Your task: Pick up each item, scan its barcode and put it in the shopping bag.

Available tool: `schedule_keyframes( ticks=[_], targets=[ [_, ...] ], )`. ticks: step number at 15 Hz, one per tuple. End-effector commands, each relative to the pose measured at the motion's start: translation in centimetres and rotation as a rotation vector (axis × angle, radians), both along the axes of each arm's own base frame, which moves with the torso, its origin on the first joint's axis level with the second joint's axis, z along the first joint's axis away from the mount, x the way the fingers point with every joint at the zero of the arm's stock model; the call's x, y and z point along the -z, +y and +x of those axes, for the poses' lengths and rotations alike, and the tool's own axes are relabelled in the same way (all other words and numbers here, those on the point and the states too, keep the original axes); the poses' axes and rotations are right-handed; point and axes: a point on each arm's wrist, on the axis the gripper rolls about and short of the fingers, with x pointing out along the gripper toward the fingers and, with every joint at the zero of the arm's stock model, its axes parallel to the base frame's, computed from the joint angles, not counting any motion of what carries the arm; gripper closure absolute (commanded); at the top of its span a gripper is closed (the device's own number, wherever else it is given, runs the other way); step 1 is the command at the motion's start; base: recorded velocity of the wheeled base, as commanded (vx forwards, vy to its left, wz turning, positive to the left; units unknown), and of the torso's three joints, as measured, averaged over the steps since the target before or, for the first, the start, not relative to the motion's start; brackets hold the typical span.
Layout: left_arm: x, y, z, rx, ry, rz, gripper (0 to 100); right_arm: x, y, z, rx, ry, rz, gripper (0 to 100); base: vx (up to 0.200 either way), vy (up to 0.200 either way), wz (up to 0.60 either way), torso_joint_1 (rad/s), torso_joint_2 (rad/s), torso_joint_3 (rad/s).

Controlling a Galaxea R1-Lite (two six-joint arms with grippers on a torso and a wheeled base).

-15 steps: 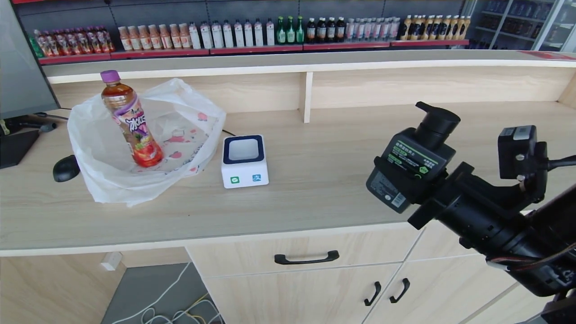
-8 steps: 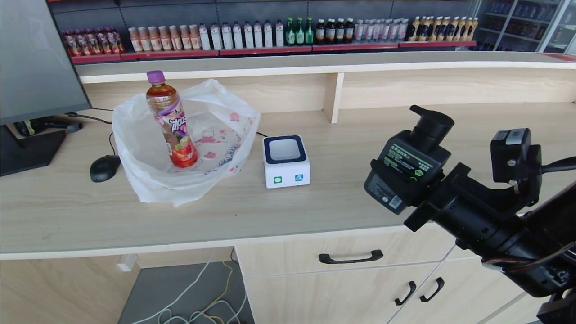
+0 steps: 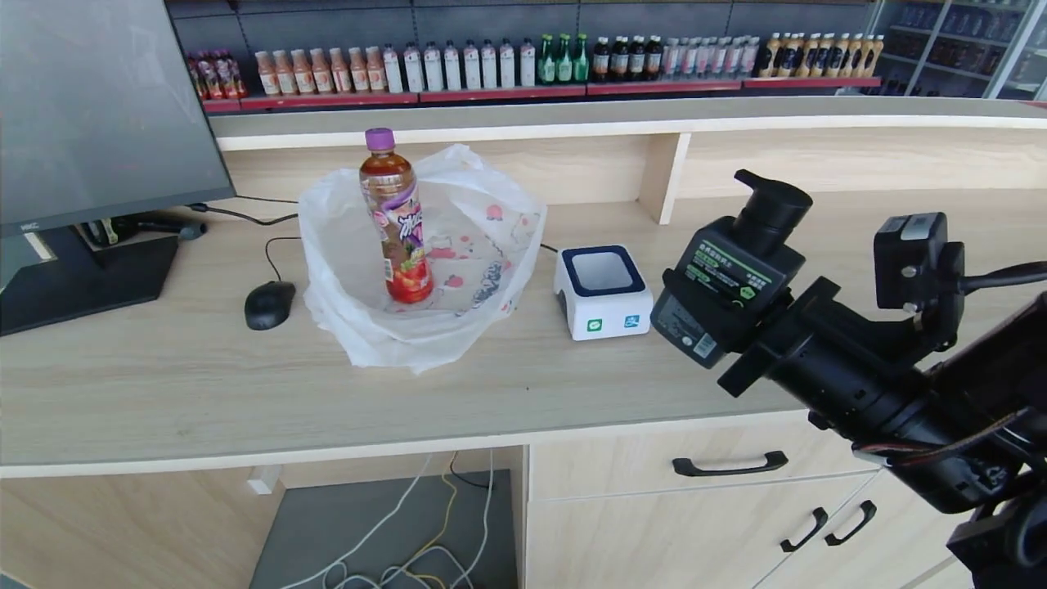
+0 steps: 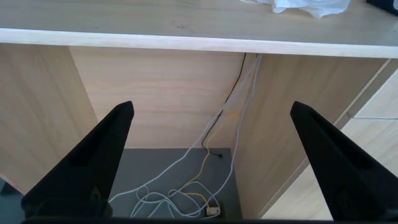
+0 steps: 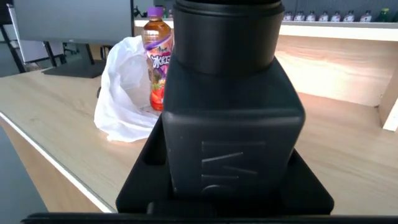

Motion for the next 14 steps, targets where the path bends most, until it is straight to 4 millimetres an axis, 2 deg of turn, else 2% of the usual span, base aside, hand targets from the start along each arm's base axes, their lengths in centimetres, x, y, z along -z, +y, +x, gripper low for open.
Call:
schedule_keyframes(
  ticks=[1,6,8,9,11,14],
  targets=[
    [0.0,0.0,0.0,-0.001,0.000,0.002,0,0.0,0.1,0.1,0.001,-0.003,-0.001,100,0.000,0.000,0.00,0.000,0.00,0.000],
    [0.0,0.0,0.0,-0.001,0.000,0.002,0,-0.8,0.5,1.1,0.004,-0.040,0.016,100,0.000,0.000,0.00,0.000,0.00,0.000],
    [0.0,0.0,0.0,-0.001,0.000,0.002,0,-1.1,-0.3,1.6,0.002,-0.075,-0.013,100,0.000,0.000,0.00,0.000,0.00,0.000],
    [0.0,0.0,0.0,-0.001,0.000,0.002,0,-1.3,-1.3,2.4,0.000,-0.116,-0.053,100,0.000,0.000,0.00,0.000,0.00,0.000],
    [0.0,0.0,0.0,-0.001,0.000,0.002,0,-2.0,-2.9,5.2,-0.005,-0.264,-0.171,100,0.000,0.000,0.00,0.000,0.00,0.000],
    [0.0,0.0,0.0,0.001,0.000,0.002,0,-3.5,-1.9,8.6,0.032,-0.423,-0.214,100,0.000,0.000,0.00,0.000,0.00,0.000]
  ],
)
